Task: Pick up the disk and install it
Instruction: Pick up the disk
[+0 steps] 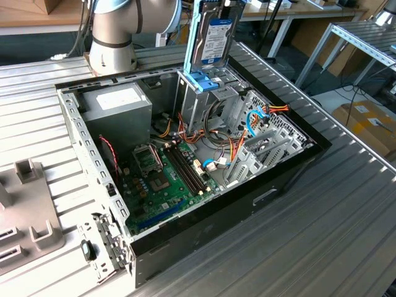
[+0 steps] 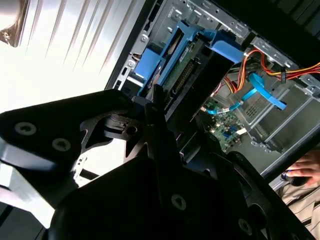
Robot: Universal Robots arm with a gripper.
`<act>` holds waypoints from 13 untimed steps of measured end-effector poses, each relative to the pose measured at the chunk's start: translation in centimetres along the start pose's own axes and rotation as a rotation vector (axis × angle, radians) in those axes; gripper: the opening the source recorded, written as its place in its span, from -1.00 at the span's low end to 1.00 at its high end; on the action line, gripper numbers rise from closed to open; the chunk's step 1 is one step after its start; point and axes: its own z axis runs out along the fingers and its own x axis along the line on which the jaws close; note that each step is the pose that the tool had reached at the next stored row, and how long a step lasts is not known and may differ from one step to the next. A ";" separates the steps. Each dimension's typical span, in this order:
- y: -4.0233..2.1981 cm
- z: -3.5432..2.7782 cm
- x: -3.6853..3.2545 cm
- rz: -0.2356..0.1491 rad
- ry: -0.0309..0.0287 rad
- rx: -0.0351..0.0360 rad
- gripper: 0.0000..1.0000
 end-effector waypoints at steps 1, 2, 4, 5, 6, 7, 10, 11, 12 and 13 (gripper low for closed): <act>0.00 0.00 0.00 0.000 0.0001 0.0000 -0.30; 0.00 -0.01 0.00 0.000 0.0002 0.0000 -0.30; 0.00 -0.01 0.07 0.000 0.0001 0.0000 -0.30; 0.00 0.00 0.21 0.000 0.0001 0.0000 -0.30; -0.01 -0.01 0.35 0.000 0.0002 0.0000 -0.30; -0.02 0.00 0.46 0.000 0.0002 0.0000 -0.30; -0.05 0.00 1.01 0.000 0.0004 0.0000 -0.30; -0.06 0.00 1.17 0.000 0.0004 0.0000 -0.30; -0.08 0.00 1.32 0.000 0.0004 0.0000 -0.30; -0.09 0.00 1.51 0.000 0.0003 0.0000 -0.30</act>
